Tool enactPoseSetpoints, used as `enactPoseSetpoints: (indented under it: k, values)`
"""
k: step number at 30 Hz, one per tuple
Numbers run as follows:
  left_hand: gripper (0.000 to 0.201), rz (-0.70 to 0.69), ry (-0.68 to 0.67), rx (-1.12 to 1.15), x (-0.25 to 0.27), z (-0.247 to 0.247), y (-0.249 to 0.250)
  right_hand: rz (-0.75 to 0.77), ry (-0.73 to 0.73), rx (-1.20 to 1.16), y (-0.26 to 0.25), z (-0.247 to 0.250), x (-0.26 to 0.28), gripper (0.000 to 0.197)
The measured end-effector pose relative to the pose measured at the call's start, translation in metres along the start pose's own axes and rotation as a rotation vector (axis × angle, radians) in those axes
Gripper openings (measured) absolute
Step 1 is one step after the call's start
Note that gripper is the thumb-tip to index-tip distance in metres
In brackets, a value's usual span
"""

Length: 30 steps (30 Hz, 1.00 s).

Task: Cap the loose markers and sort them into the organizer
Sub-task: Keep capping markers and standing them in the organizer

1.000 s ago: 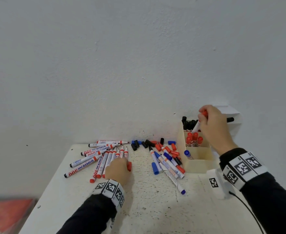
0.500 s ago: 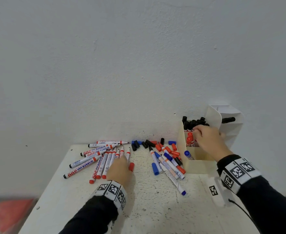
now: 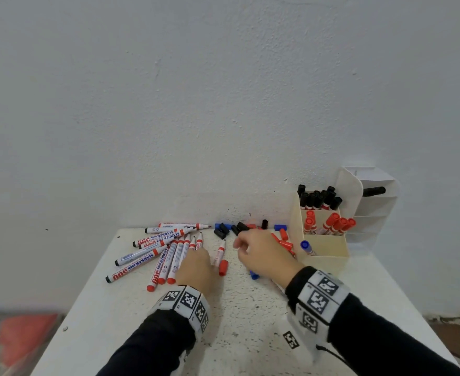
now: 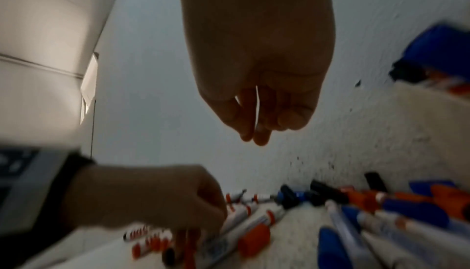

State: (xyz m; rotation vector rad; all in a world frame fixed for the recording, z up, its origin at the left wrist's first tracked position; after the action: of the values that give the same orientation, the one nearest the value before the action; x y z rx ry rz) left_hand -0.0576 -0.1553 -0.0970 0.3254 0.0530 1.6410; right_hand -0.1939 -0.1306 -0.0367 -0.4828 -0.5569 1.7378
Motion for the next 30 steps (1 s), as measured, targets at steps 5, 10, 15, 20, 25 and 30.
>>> enactPoseSetpoints:
  k: [5, 10, 15, 20, 25, 30]
  values:
    - [0.030, -0.034, -0.053, -0.084, -0.001, -0.004, 0.002, -0.050, -0.116, 0.259, 0.013, -0.045, -0.012, 0.034]
    - [0.035, -0.119, -0.077, -0.030, -0.002, -0.011, 0.012, -0.057, -0.093, 0.271, 0.019, -0.055, -0.017, 0.029]
    - [0.032, -0.138, -0.106, -0.014, -0.003, -0.011, 0.019, -0.108, -0.081, 0.157, 0.024, -0.052, -0.019, 0.030]
    - [0.030, -0.139, -0.146, 0.002, -0.001, -0.014, 0.021, -0.132, -0.040, 0.185, 0.029, -0.051, -0.017, 0.027]
    - [0.026, -0.111, -0.060, 0.102, 0.001, -0.009, 0.016, -0.175, -0.062, 0.196, 0.037, -0.047, -0.018, 0.034]
    - [0.028, -0.148, 0.145, 0.116, 0.010, 0.011, 0.005, -0.195, -0.122, 0.281, 0.039, -0.046, -0.020, 0.041]
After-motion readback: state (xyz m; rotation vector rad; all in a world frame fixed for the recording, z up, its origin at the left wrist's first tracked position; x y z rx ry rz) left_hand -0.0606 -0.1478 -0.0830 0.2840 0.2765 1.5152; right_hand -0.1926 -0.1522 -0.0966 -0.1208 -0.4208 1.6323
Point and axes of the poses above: each hand's wrist, its own x-axis away from the middle knuckle, its own z-axis out of the back of the hand, y = z × x, the point moved 3 cm from there along -x, towards the middle knuckle, and after that the axes turned 5 degrees about -x, right-handed, at the moved point
